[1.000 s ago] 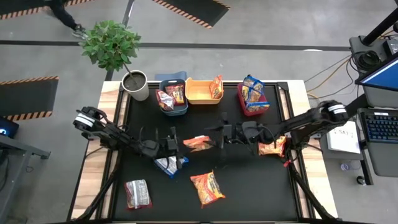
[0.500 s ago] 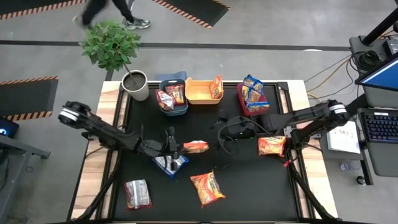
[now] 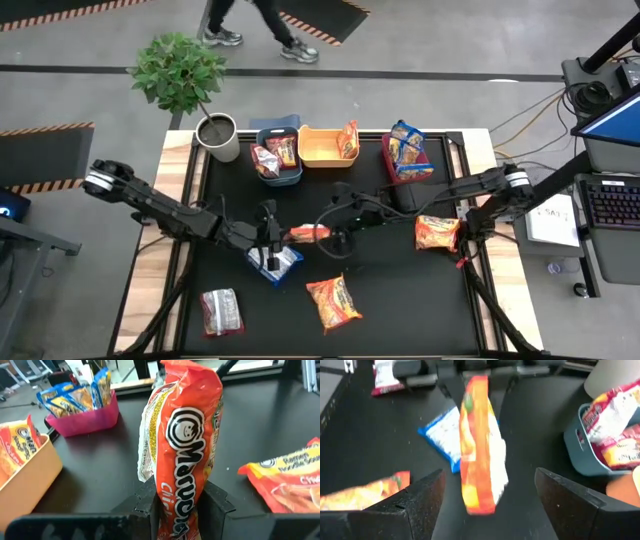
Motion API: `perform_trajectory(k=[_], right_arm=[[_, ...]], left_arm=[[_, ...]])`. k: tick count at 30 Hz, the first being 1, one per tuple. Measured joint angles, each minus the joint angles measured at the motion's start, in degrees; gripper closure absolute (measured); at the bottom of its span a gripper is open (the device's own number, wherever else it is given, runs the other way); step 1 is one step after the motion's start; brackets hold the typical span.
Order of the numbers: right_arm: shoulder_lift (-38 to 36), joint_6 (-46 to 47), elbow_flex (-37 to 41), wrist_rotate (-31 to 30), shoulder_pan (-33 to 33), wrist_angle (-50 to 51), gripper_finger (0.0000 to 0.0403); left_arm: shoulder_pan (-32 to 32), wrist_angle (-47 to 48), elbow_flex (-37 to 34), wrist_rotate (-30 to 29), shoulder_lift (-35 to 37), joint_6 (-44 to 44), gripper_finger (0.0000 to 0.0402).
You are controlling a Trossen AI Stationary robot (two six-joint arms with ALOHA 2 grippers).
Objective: Sort Maruchan noodles
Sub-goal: Put the orange noodle pack into the yellow bin
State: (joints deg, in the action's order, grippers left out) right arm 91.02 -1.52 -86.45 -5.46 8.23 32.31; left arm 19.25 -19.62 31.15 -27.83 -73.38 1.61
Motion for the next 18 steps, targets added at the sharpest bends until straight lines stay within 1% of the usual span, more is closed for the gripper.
perform_trajectory(k=[4,12,15,18], right_arm=[[2.2,0.02,-1.66,0.98,0.0,0.5,0.0111],[5.51,1.18,-1.47,0.91,-0.94,-0.45,0.013],[6.04,1.36,-1.41,0.91,-1.15,-0.1,0.0154],[6.61,1.23,-1.47,0.93,-1.36,-1.22,0.0195]], left_arm=[[-0.4,-0.61,0.01,-1.51,-0.72,0.41,0.0326],[-0.52,-1.02,1.06,-1.62,-1.11,0.19,0.0326],[-0.52,-1.0,1.06,-1.62,-1.22,0.19,0.0326],[-0.52,-0.93,1.06,-1.62,-1.22,0.19,0.0326]])
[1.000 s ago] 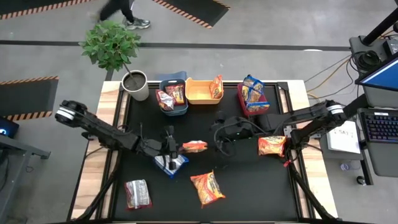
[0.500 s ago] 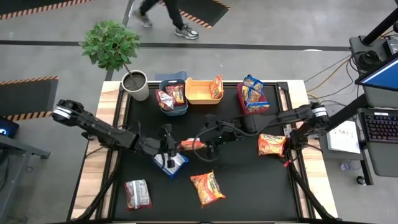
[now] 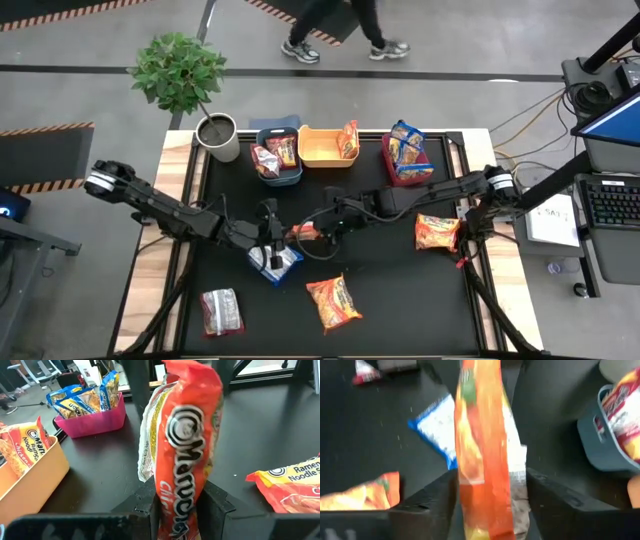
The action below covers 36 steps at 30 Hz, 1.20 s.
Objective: Sort Maruchan noodles
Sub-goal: Put the orange noodle pack into the yellow bin
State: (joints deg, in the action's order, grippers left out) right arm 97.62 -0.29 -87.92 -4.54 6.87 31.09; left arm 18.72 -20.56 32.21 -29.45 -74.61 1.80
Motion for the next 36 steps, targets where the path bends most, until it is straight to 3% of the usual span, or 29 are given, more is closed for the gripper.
perform_trajectory(k=[8,12,19,22,28,36], right_arm=[[0.26,-0.41,0.02,-0.07,-0.44,0.15,0.0334],[0.28,-0.59,0.02,0.11,-0.61,0.31,0.0373],[-1.1,2.72,0.04,0.17,-3.1,1.7,0.0383],[-1.97,5.98,-1.48,0.1,-5.92,5.4,0.0383],[-1.95,15.16,-8.23,0.0,-15.11,9.8,0.0381],[-1.9,28.0,-10.68,-1.62,-31.79,9.96,0.0381]], left_arm=[[0.02,-0.62,0.0,-1.32,0.51,-0.2,0.0302],[0.02,0.09,0.02,-1.4,1.72,-0.27,0.0266],[0.1,9.51,0.02,-1.53,10.08,-5.18,0.0193],[0.11,14.24,0.02,-4.69,15.9,-7.37,0.0176],[0.09,22.14,-0.4,-14.76,25.84,-3.21,0.0171],[0.09,23.41,-0.79,-16.11,32.27,-0.49,0.0171]])
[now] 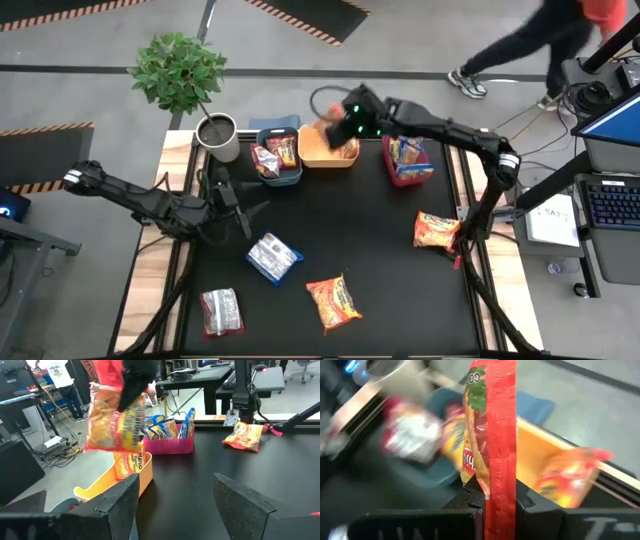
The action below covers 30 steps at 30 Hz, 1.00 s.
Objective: Sort Maruchan noodles
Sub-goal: Put the orange noodle pack into the yellow bin
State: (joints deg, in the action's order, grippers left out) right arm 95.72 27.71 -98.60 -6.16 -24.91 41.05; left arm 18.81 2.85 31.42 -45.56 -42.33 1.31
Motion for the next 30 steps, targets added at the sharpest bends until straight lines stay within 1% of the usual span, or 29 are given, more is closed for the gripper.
perform_trajectory(k=[4,7,11,15,27,30], right_arm=[[0.02,4.87,3.42,-0.05,-5.5,-1.06,0.0381],[0.08,7.53,6.57,-0.05,-7.16,-3.1,0.0381],[0.09,9.8,9.15,-0.07,-7.38,-4.16,0.0381],[0.11,11.53,10.97,-2.52,-7.36,-5.44,0.0381],[6.36,11.86,10.6,-2.86,-7.25,-7.86,0.038],[7.31,11.37,10.53,-2.89,-7.25,-7.95,0.0368]], left_arm=[[0.0,0.24,0.0,0.02,0.52,0.71,0.0171],[0.0,0.24,0.0,0.0,0.04,0.67,0.0171],[0.0,0.24,-0.02,0.02,-0.74,-0.13,0.0171],[0.0,0.11,-0.03,0.02,-0.91,-0.71,0.0171],[0.0,-0.22,-0.04,0.02,-0.91,-0.8,0.0171],[0.0,-0.22,-0.04,0.02,-0.91,-0.86,0.0171]])
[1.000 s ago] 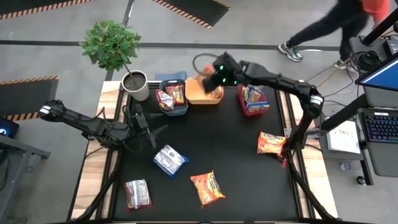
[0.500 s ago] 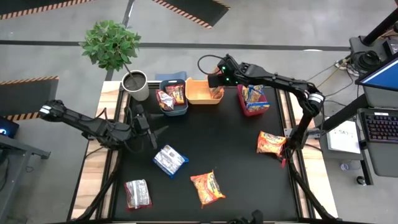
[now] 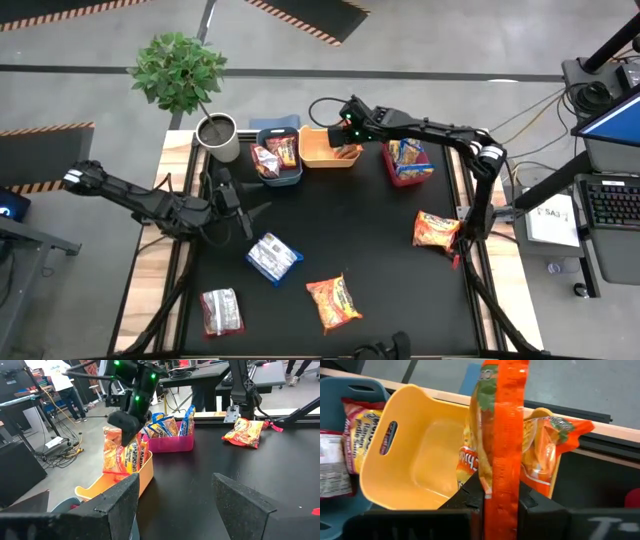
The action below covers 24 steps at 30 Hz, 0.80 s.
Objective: Sort Maruchan noodles
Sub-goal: Put the orange noodle pack into the yellow bin, then put the red noodle pack into the blue bin
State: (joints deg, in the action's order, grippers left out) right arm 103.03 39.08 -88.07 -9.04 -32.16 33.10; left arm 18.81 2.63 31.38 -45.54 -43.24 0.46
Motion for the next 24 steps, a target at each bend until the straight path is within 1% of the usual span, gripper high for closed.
perform_trajectory(k=[3,10,14,19,24], right_arm=[[0.68,-0.74,0.0,-0.04,0.0,-0.03,0.0343],[0.93,-2.48,0.0,-0.08,-0.02,-0.59,0.0268],[0.81,-3.77,-0.63,0.87,0.09,-0.46,0.0237],[-0.22,-7.3,-1.6,2.96,1.94,-0.79,0.0216],[-2.58,-13.08,-1.49,2.96,7.59,-1.37,0.0214]], left_arm=[[0.0,0.0,0.0,0.0,0.0,-0.38,0.017],[0.0,0.0,0.02,0.02,-0.02,-0.38,0.017],[0.0,0.0,0.02,0.02,-0.06,-0.38,0.017],[0.0,0.0,0.02,0.02,-0.07,-0.32,0.017],[0.0,0.0,0.02,0.02,-0.18,0.9,0.017]])
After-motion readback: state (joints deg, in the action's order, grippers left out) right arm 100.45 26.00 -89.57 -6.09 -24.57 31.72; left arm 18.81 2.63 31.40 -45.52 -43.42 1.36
